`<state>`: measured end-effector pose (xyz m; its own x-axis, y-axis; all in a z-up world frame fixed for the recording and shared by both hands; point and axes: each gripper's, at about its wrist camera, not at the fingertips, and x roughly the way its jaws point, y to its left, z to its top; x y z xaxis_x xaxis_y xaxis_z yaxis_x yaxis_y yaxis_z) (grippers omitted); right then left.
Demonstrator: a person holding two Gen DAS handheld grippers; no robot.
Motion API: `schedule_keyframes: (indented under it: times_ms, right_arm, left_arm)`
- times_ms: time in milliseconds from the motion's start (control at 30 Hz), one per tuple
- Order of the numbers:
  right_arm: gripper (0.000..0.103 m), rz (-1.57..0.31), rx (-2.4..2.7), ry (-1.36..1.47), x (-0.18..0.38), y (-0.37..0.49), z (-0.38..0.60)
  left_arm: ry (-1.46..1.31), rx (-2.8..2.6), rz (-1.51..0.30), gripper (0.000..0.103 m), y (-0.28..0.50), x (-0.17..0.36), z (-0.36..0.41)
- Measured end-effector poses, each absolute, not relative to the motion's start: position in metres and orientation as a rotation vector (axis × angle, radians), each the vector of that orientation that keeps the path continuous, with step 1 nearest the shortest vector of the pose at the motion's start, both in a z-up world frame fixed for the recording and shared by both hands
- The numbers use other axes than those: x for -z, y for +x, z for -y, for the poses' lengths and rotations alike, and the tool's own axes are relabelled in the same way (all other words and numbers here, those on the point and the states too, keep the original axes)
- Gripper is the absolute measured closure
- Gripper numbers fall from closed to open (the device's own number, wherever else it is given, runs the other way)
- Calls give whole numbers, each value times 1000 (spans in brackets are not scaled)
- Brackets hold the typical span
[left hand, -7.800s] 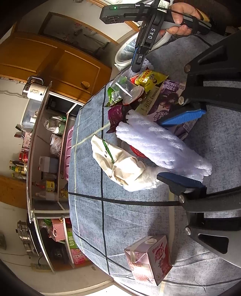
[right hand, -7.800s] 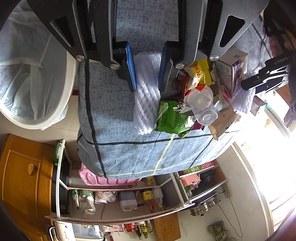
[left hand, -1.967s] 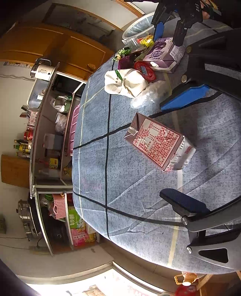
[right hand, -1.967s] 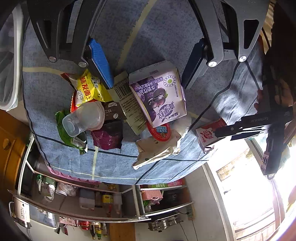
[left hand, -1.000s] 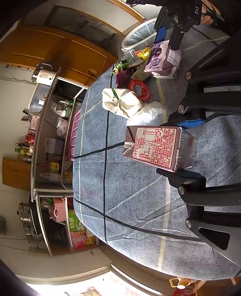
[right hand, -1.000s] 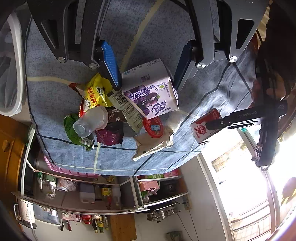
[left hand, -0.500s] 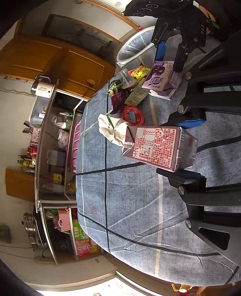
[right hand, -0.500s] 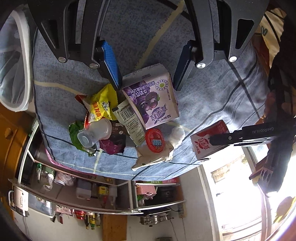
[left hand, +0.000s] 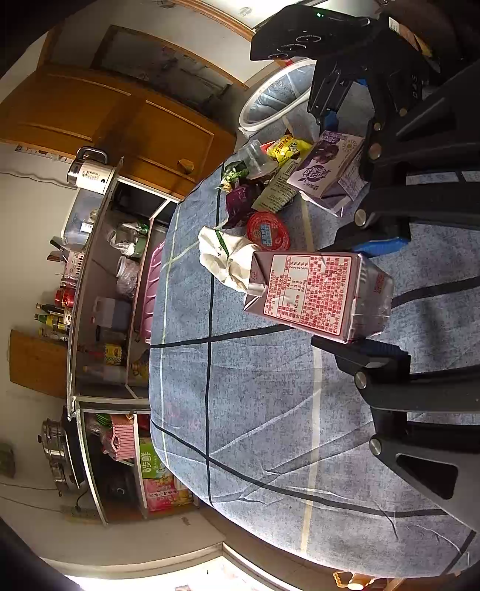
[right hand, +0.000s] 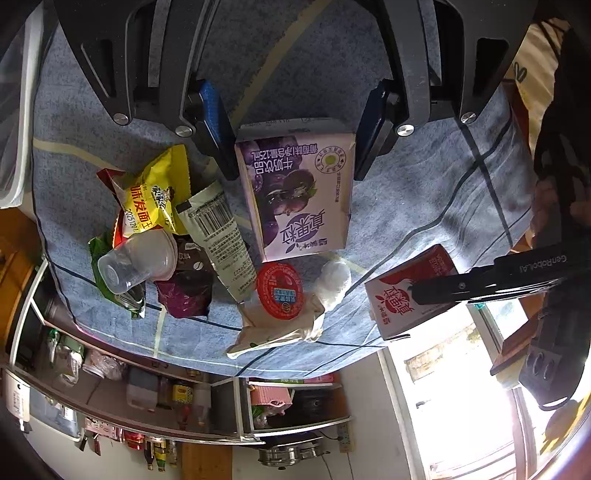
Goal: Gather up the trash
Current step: 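Grasp the pink carton with the left tool while the right tool grasps the purple carton, then carry both cartons over the bin and open both tools to drop them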
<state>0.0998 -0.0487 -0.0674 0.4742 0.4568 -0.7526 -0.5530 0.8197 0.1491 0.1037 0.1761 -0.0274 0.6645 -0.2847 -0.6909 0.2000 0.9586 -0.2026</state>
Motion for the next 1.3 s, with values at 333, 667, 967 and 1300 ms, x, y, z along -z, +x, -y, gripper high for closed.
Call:
schedule_keyframes:
  times_ms: [333,667,967,1300]
  right_arm:
    - [44,-791,-578,-48,45,79,80]
    - [44,-725,-440,37,12,55,147]
    - [44,-701,-269,89,2,47,217]
    - [44,-733,-108,131,9,50,283]
  left_arm:
    - [-69,301,-769,66,91,10,-148]
    - [-9,409,-738,66,82,-12,-81]
    - [31,544,-725,65,92,-15,0]
    - [64,691,-741,66,110,-13,90]
